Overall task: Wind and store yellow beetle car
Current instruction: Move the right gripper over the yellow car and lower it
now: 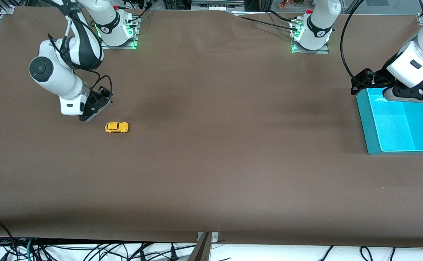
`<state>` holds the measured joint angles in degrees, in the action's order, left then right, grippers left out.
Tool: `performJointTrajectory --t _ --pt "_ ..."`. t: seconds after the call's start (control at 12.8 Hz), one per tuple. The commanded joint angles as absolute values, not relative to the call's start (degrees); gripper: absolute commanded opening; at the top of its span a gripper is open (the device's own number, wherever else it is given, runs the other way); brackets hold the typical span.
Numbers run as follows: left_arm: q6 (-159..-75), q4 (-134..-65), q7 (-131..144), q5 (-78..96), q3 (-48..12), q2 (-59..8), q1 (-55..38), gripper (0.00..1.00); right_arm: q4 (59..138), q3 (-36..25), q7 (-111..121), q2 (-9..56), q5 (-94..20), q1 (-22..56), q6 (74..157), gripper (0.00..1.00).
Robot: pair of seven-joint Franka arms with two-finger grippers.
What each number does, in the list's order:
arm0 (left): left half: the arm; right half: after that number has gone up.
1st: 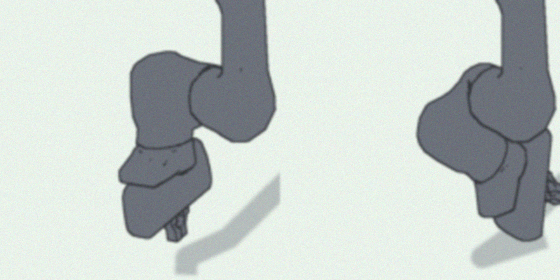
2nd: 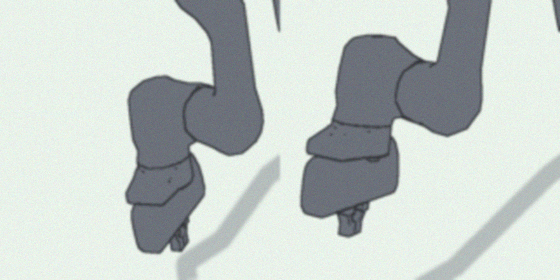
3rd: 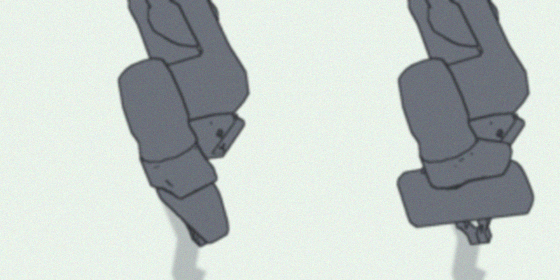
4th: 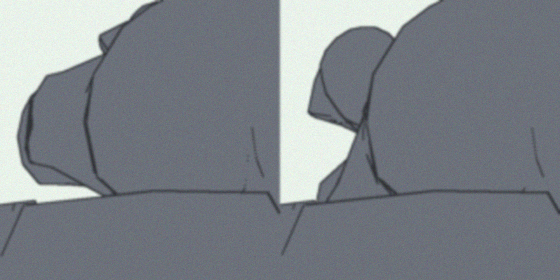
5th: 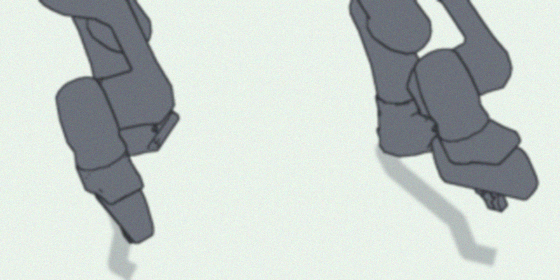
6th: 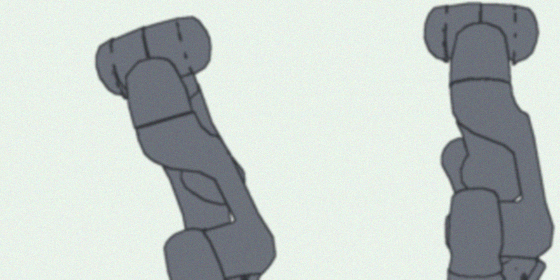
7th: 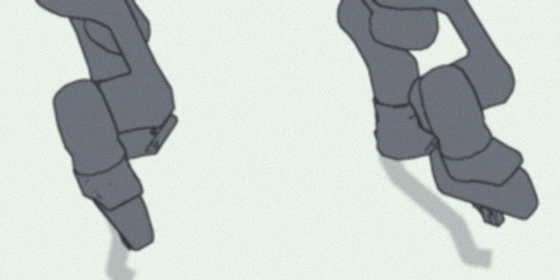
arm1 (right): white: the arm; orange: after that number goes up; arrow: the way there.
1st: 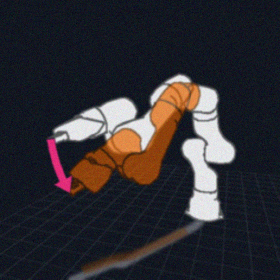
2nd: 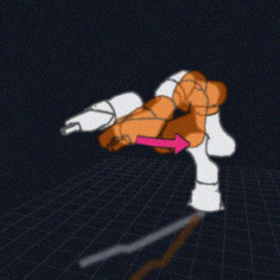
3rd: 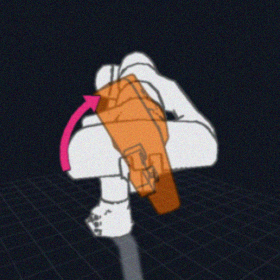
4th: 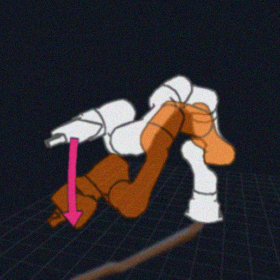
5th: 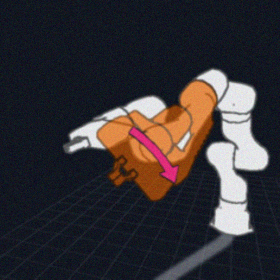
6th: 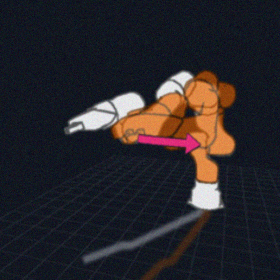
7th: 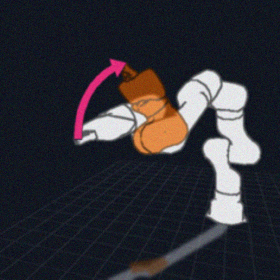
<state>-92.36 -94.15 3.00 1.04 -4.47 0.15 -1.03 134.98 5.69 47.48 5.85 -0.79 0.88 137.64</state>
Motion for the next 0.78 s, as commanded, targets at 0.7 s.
performJointTrajectory --t 0.7 --pt "-91.49 -93.52 3.25 -0.44 -4.83 0.44 -0.97 1.0 133.77 6.77 78.66 19.77 4.48 0.62 158.02 0.94"
